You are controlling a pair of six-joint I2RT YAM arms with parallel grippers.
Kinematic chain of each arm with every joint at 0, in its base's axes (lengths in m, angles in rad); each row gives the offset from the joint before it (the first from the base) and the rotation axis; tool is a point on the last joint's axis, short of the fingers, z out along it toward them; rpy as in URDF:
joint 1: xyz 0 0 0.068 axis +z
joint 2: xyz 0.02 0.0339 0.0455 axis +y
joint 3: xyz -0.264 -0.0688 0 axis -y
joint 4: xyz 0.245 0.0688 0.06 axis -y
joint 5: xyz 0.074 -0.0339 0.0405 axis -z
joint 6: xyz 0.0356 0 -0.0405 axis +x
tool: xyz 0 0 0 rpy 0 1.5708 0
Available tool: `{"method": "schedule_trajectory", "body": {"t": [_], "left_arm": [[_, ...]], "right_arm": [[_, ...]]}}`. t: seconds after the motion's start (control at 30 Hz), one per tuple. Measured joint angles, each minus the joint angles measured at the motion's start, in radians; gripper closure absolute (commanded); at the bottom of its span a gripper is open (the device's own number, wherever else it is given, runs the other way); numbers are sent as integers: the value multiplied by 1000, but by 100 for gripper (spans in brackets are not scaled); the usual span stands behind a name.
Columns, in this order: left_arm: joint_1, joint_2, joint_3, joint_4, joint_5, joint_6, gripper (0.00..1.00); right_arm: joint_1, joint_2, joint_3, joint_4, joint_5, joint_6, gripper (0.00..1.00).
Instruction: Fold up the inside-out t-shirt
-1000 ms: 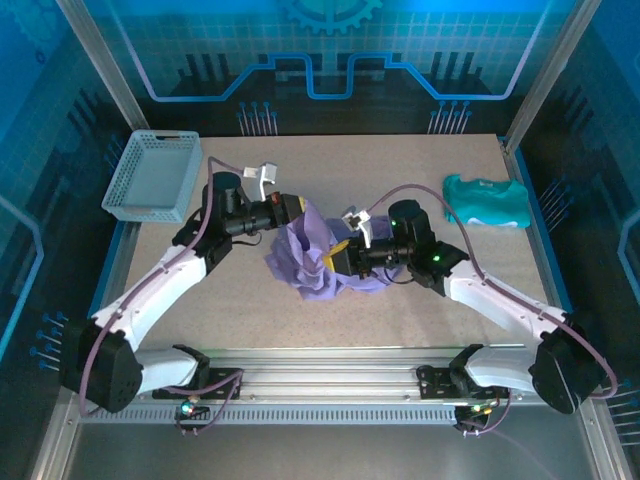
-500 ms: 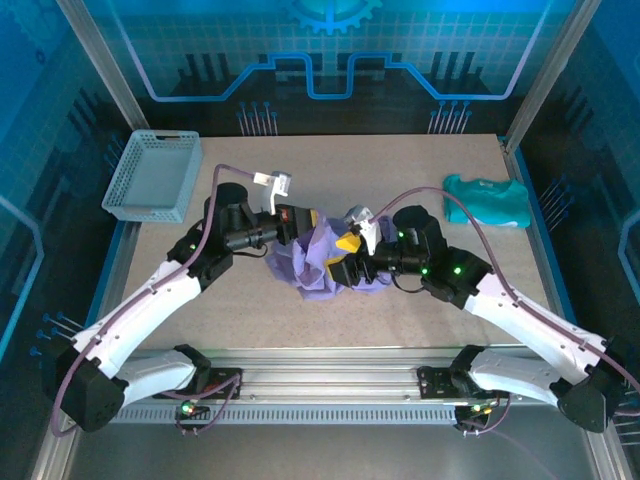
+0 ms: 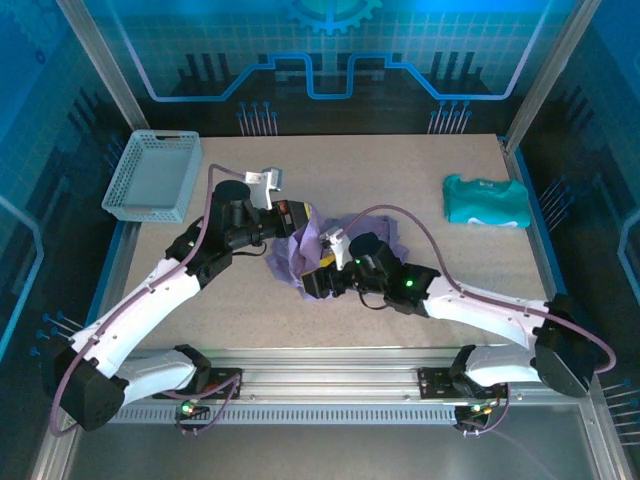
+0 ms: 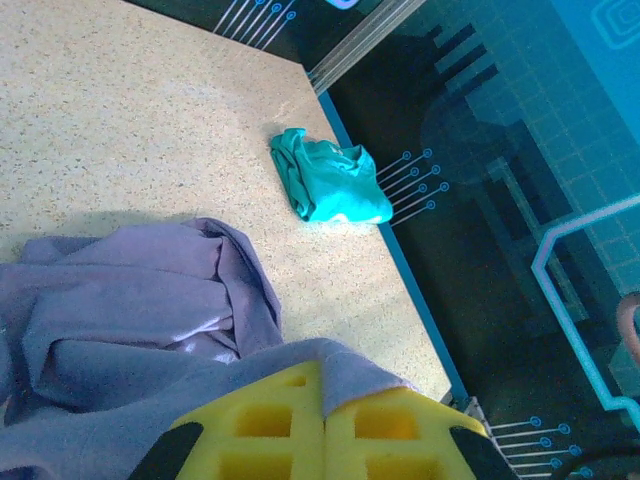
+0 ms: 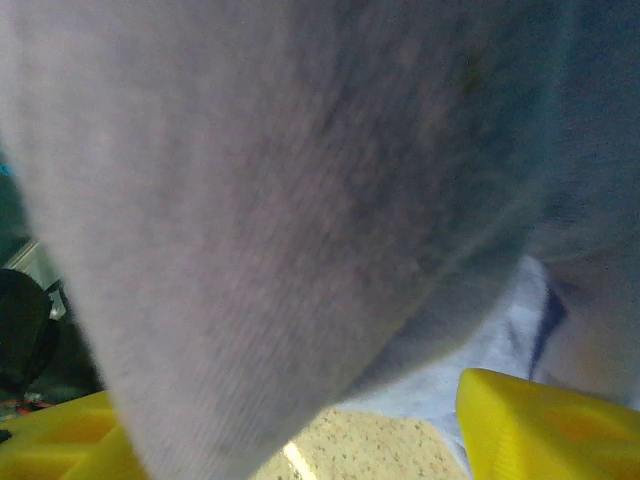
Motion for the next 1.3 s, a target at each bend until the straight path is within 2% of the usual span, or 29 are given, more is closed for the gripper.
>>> {"method": "schedule_trajectory", "body": {"t": [0.07, 0.1, 0.2, 0.3, 0.53, 0.73, 0.93, 1.13, 1.23, 1.3], "left_arm": [[-1, 0, 3, -6, -12, -5, 100], [-2, 0, 3, -10, -19, -9, 100], [-2, -5, 4, -37, -60, -11, 100], [11, -19, 4, -58, -88, -16, 100], [95, -44, -5, -75, -107, -50, 100], [101, -33, -6, -127, -106, -36, 90], [106, 27, -6, -187, -66, 14, 67], [106, 28, -5, -296, -65, 114, 44], [106, -8, -5, -344, -90, 156, 36], [106, -47, -4, -372, -102, 180, 35]], "right_arm": [[8, 20, 3, 13, 31, 19, 73], [8, 20, 3, 14, 45, 27, 79], [-13, -4, -3, 43, 49, 24, 91], [-64, -65, -33, 87, 0, 3, 100], [-202, -179, -77, 178, -209, -55, 100], [-307, -213, -83, 242, -433, -80, 100], [-347, -209, -79, 259, -585, -95, 100], [-361, -194, -67, 257, -639, -114, 100], [-364, -193, -67, 257, -643, -120, 100], [-365, -193, -66, 257, -643, -121, 100]]}}
